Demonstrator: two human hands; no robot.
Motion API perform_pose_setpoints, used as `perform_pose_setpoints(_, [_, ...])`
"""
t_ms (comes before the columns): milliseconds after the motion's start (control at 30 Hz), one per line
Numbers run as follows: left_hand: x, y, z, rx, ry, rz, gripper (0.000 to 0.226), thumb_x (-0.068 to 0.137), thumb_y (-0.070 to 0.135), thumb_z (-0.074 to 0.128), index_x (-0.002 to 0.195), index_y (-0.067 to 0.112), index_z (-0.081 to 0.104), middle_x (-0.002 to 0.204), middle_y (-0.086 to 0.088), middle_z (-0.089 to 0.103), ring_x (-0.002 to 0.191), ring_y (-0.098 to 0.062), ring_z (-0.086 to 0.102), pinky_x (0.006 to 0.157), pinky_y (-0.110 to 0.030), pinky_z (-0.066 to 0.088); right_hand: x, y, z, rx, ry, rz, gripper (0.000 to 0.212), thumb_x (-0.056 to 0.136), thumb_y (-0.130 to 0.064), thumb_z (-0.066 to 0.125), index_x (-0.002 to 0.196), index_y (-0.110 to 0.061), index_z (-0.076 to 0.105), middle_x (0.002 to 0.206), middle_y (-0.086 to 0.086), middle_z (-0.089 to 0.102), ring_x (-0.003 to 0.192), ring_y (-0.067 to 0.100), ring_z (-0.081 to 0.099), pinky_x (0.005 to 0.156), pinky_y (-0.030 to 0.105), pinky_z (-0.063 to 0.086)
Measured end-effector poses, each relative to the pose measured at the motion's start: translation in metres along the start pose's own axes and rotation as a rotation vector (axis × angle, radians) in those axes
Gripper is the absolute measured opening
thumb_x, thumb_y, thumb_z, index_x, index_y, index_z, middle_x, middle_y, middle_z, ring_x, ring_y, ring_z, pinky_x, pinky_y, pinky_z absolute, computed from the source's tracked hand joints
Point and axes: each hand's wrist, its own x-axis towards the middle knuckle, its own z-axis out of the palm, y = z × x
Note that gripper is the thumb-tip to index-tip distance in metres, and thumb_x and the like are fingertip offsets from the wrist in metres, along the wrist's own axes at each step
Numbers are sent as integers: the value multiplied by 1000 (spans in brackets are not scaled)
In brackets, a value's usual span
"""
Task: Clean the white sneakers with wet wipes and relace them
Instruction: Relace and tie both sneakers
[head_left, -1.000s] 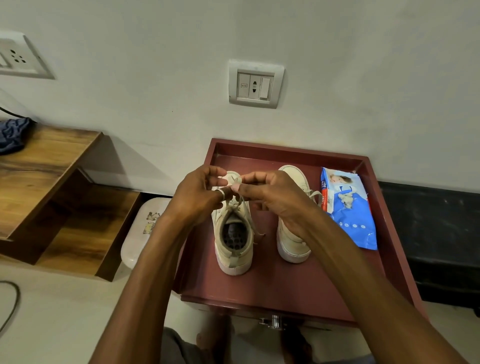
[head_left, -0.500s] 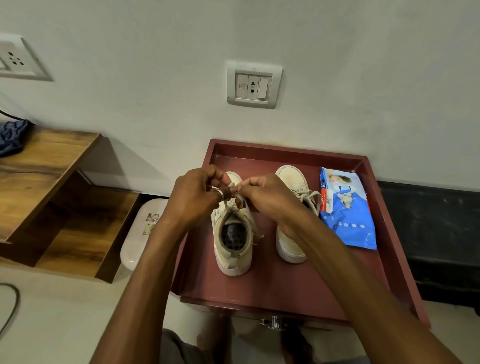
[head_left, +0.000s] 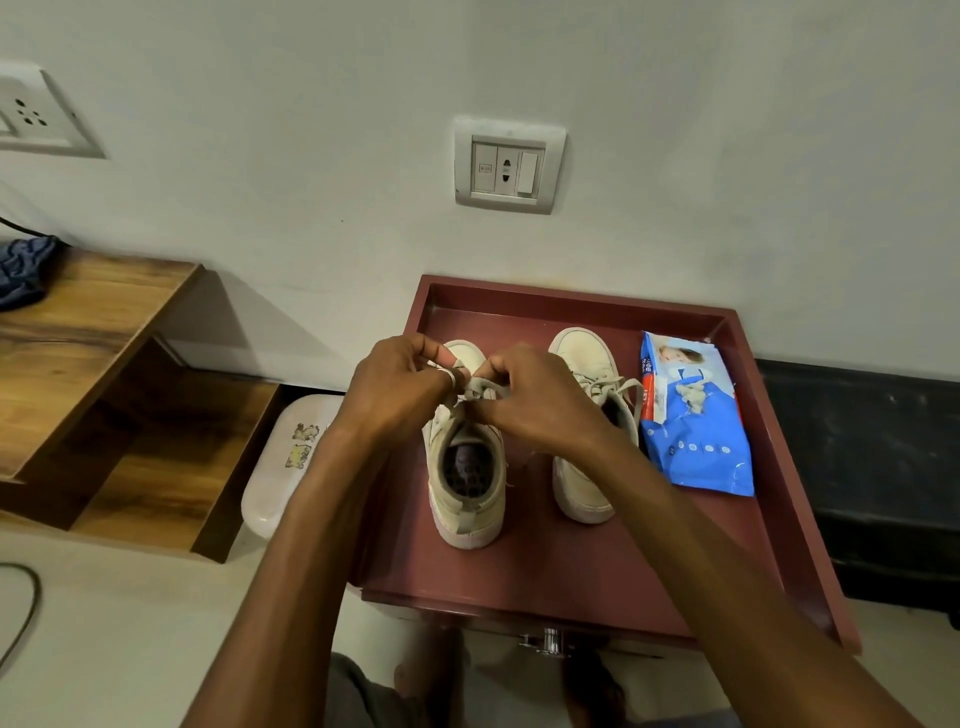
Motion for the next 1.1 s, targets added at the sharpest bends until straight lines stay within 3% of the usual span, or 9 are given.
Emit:
perform_pose_setpoints(100, [-1, 1, -1, -69, 20, -53, 17, 70, 21, 68, 84, 13, 73, 75, -10, 76, 73, -23, 68, 71, -38, 52, 2, 1, 0, -57, 191, -140, 22, 72, -32, 80, 90, -30, 66, 95, -13, 63, 88, 8, 60, 77, 36, 52])
perform_pose_setpoints(200, [0, 2, 0, -116, 31, -89, 12, 79, 12, 67, 89, 8, 73, 80, -13, 74, 74, -22, 67, 68, -33, 52, 2, 2, 3, -78, 240, -303, 14, 73, -30, 77, 81, -32, 66, 91, -20, 58, 90, 10, 60, 81, 49, 49])
perform_pose_setpoints(267, [1, -1, 1, -145, 54, -131, 9, 85, 7, 67, 88, 4, 74, 75, -12, 73, 69, -18, 64, 68, -33, 51, 2, 4, 4, -80, 244, -310, 14, 74, -35, 76, 78, -31, 64, 91, -19, 59, 90, 9, 60, 82, 51, 48])
perform_pose_setpoints(333, [6, -7, 0, -84, 126, -173, 11, 78, 11, 68, 77, 6, 77, 69, -9, 74, 69, -21, 67, 71, -36, 54, 2, 7, -1, -129, 243, -245, 18, 75, -41, 76, 73, -31, 61, 92, -17, 59, 91, 8, 57, 84, 50, 47])
perform_pose_setpoints(500, [9, -20, -6, 506, 282, -184, 17, 78, 20, 59, 73, 9, 72, 71, -7, 68, 70, -28, 63, 65, -33, 54, -5, 19, -27, -304, 152, -18, 18, 75, -33, 73, 63, -29, 61, 79, -13, 60, 88, 12, 56, 91, 46, 42])
perform_pose_setpoints(667, [1, -18, 5, 674, 285, -156, 13, 74, 18, 58, 63, 13, 53, 64, -4, 54, 66, -30, 60, 59, -28, 41, -7, 33, -23, -494, 95, 129, 10, 78, -28, 62, 73, -22, 68, 80, -7, 63, 100, 20, 53, 82, 43, 31])
perform_pose_setpoints(733, [2, -19, 4, 686, 281, -153, 14, 75, 19, 58, 63, 14, 51, 65, -5, 55, 71, -33, 63, 61, -29, 43, -6, 35, -23, -507, 79, 148, 10, 78, -28, 61, 73, -23, 69, 80, -7, 64, 105, 21, 50, 82, 43, 30])
perform_pose_setpoints(967, [1, -21, -5, 712, 230, -125, 11, 81, 22, 59, 87, 15, 64, 83, -5, 66, 79, -31, 61, 68, -35, 46, -9, 38, -19, -586, -4, 163, 12, 83, -34, 59, 80, -25, 68, 87, -5, 64, 110, 21, 49, 94, 52, 33])
perform_pose_setpoints(1100, [-4, -19, -13, 706, 75, -77, 25, 89, 24, 60, 113, 26, 62, 100, 1, 66, 95, -28, 61, 82, -38, 52, -11, 34, -20, -563, 14, 127, 13, 87, -39, 60, 91, -28, 66, 96, -5, 65, 111, 21, 49, 95, 49, 32])
